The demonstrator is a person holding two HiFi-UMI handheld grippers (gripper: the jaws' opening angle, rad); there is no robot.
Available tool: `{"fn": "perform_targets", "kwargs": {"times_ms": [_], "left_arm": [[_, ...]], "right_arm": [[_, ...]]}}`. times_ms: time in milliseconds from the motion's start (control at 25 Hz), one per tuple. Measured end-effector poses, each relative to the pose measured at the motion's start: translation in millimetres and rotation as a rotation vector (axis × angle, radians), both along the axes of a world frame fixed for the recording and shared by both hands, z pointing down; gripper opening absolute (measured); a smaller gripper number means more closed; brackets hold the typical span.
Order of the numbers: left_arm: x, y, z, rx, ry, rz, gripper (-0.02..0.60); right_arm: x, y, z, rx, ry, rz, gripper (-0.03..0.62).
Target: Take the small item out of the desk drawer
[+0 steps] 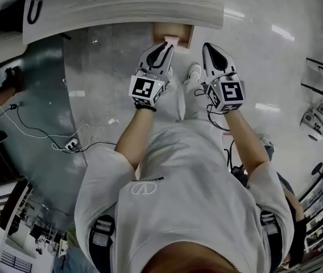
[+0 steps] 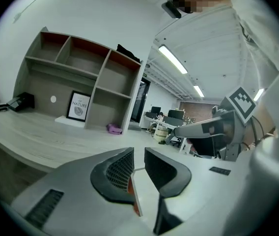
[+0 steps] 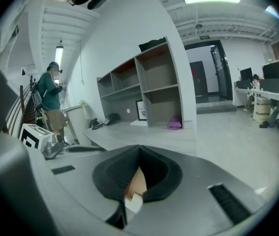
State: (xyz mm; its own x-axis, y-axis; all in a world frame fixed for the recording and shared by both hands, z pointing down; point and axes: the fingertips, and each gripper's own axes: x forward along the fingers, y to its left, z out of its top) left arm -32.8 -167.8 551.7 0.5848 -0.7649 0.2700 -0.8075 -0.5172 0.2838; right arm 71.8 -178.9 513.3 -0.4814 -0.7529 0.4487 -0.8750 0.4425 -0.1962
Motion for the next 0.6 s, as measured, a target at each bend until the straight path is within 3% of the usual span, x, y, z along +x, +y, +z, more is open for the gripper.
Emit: {"fn": "perform_targets", "kwargs": {"times_ms": [160,360,600], "left_arm": [[11.2,-9.0,38.6,-0.048,0.006,-0.029,0.103],[9.5,-16.8,90.3,-0.096,-0.047,-0.075,0.129],[14.6,-8.9,151.1,-0.206,-0.087,-0.113,0.176]], "right_arm": [[5.9,-15.5,35.1,-0.031,-0.016,-0.003,0.002],[0.8,-23.5,80.6,-0.068,-0.032,-0.013,0.002],[-17.1,-1.4,151.6,-0.195,-0.057,-0.023,0.002]]}}
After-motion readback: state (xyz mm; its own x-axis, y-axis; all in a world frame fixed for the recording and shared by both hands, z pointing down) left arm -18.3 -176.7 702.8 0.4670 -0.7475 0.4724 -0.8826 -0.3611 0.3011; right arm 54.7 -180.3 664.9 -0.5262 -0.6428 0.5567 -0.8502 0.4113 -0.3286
